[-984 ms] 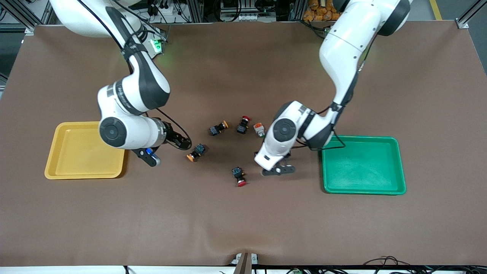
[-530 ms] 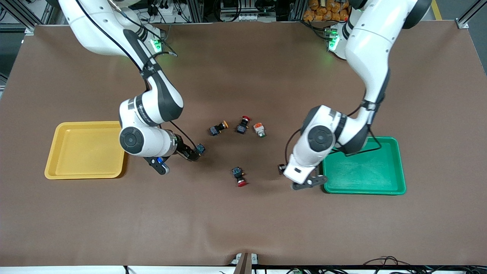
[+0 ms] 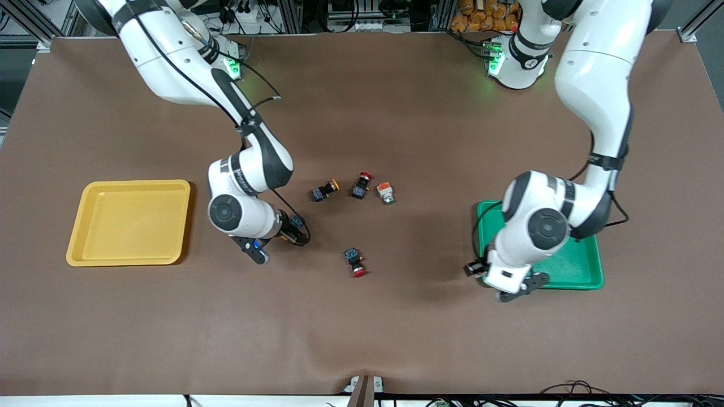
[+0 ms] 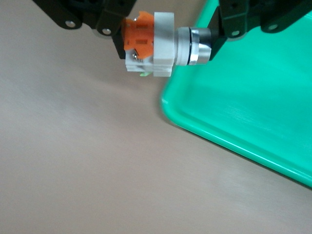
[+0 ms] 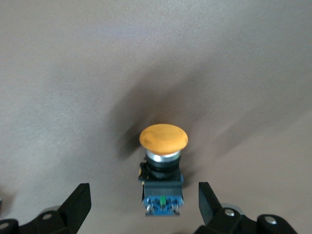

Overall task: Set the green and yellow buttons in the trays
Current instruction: 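Carry the green button to the green tray while the right gripper lifts yellow, then release the green button in the green tray while the right gripper drops yellow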

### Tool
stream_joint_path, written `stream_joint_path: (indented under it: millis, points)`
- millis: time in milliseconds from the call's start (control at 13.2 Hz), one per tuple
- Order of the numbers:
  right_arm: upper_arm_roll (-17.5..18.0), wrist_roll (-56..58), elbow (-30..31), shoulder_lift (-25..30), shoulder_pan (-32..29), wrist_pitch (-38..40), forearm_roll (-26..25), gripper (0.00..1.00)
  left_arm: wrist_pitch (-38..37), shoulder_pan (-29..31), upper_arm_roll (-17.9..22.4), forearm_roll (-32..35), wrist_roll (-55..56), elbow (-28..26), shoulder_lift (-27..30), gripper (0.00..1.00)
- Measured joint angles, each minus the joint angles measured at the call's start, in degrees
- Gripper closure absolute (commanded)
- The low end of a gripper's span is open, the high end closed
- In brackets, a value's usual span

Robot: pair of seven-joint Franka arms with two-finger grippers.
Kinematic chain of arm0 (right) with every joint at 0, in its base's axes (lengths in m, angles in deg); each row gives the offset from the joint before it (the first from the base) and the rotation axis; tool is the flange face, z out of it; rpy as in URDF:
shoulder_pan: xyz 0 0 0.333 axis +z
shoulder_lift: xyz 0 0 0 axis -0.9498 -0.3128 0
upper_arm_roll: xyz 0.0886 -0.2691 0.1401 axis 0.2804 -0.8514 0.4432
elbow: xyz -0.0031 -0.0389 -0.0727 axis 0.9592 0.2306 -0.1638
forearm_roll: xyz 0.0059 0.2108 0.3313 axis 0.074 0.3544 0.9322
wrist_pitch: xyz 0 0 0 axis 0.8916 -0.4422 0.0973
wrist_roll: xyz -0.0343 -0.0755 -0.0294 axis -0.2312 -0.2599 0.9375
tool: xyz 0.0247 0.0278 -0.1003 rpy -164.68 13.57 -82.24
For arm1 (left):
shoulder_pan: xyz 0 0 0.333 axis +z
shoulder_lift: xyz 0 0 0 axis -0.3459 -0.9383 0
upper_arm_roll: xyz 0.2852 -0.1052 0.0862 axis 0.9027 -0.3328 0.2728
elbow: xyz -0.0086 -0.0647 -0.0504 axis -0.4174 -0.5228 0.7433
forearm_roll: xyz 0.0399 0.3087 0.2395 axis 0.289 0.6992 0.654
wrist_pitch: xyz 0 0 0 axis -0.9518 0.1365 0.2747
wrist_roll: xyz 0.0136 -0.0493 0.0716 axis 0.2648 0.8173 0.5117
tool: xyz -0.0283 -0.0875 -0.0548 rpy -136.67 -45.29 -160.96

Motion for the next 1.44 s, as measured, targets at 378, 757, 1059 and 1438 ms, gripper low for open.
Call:
stream_joint_path:
  millis: [378,757,1059,1438]
  points:
    - [-0.9,0.0,2.3,-0.5,0.1,-3.0,-0.5,1.00,-5.1,4.1,-0.1,0.0,-2.0,-2.4,0.0,1.00]
    - [-2.8,2.1,0.5,1.2,-0.3,5.8,-1.7,1.00,-5.8,9.9,-0.8,0.0,-8.5,-5.7,0.1,1.00]
    - [-8.3,17.2,-1.2,7.3,-4.0,22.2,-3.8,1.00,-5.8,15.3,-1.0,0.0,-17.9,-6.8,0.1,0.97]
    - [-14.9,44.9,1.2,7.9,-12.8,27.5,-5.3,1.00,-5.8,17.1,-1.2,0.0,-20.0,-7.2,0.1,0.49]
